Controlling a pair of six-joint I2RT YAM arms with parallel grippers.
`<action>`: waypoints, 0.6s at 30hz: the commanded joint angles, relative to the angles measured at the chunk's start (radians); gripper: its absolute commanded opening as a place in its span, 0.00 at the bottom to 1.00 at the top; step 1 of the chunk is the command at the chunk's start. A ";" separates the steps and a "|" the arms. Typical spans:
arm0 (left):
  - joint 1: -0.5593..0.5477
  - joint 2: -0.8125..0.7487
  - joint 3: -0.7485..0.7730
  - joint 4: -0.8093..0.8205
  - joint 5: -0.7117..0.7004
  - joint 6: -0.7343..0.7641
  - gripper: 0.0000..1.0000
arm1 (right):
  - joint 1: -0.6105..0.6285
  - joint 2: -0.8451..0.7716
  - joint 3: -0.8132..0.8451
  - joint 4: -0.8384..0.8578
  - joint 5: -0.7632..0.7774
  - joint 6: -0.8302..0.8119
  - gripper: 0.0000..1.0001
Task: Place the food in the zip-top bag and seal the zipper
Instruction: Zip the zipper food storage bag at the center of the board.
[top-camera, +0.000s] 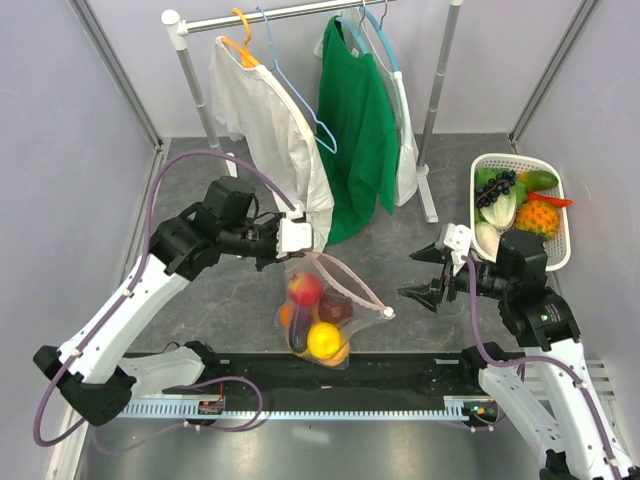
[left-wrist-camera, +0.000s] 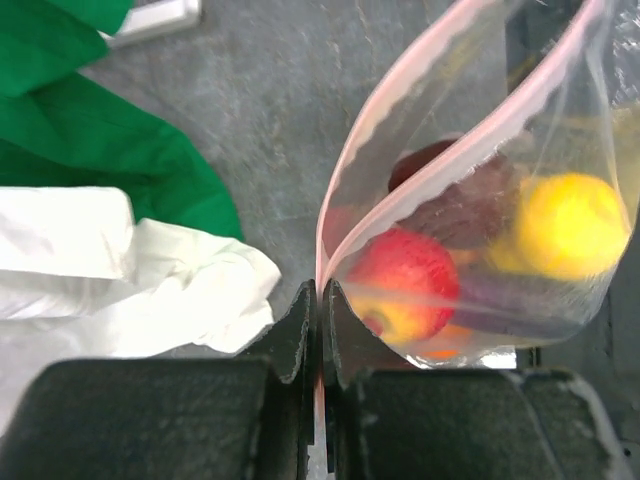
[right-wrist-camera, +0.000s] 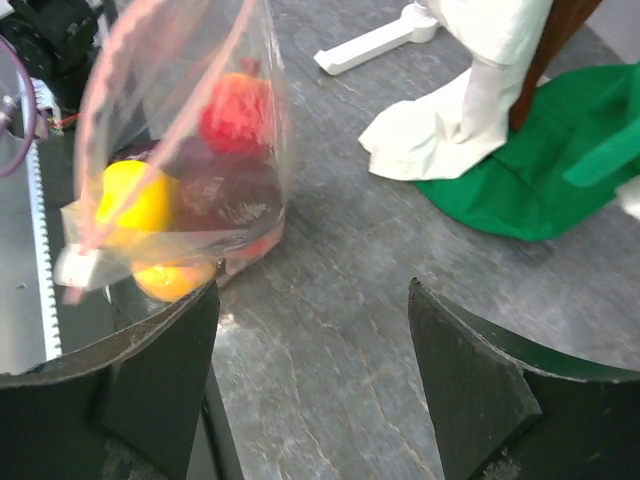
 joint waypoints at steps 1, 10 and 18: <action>0.022 -0.064 -0.045 0.167 0.003 -0.073 0.02 | -0.002 -0.002 -0.065 0.150 -0.087 0.077 0.84; 0.046 -0.110 -0.140 0.268 -0.063 -0.225 0.02 | -0.004 -0.152 -0.168 0.242 -0.099 0.250 0.86; 0.112 -0.045 -0.119 0.317 -0.150 -0.420 0.02 | 0.002 -0.137 -0.295 0.512 -0.126 0.447 0.83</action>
